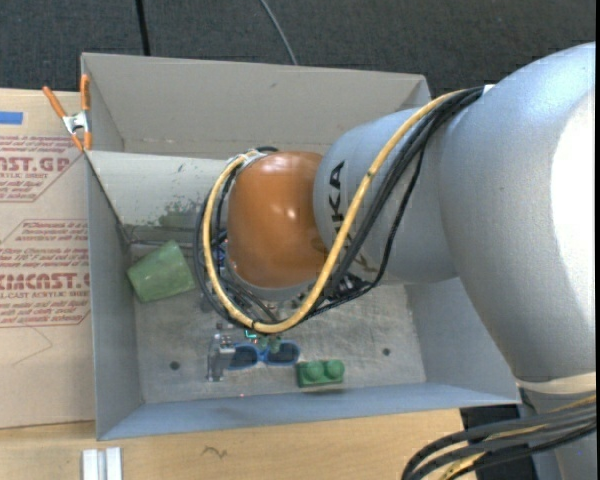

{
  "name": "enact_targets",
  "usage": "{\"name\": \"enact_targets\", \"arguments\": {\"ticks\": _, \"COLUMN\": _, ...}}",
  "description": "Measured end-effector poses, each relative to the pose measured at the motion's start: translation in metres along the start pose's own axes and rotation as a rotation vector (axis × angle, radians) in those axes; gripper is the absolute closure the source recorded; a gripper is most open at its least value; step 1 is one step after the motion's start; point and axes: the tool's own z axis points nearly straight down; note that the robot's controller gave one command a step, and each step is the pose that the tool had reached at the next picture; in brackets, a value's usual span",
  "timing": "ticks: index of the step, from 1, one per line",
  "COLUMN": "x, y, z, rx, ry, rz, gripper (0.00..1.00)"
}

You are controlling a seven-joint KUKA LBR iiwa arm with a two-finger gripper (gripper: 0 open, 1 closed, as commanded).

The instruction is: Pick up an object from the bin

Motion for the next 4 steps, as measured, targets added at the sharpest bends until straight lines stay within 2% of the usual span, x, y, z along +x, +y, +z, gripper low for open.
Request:
{"name": "enact_targets", "arguments": {"ticks": 1, "x": -0.007, "y": -0.099, "z": 0.063, "rx": -0.003, "ry": -0.011, "rz": -0.195, "gripper": 0.0}}
{"name": "enact_targets", "arguments": {"ticks": 2, "x": -0.018, "y": -0.094, "z": 0.032, "rx": -0.001, "ry": -0.012, "rz": -0.215, "gripper": 0.0}}
{"name": "enact_targets", "arguments": {"ticks": 3, "x": -0.004, "y": -0.103, "z": 0.033, "rx": -0.001, "ry": -0.006, "rz": -0.115, "gripper": 0.0}}
{"name": "enact_targets", "arguments": {"ticks": 4, "x": -0.013, "y": -0.095, "z": 0.055, "rx": -0.007, "ry": -0.035, "rz": 0.037, "gripper": 0.0}}
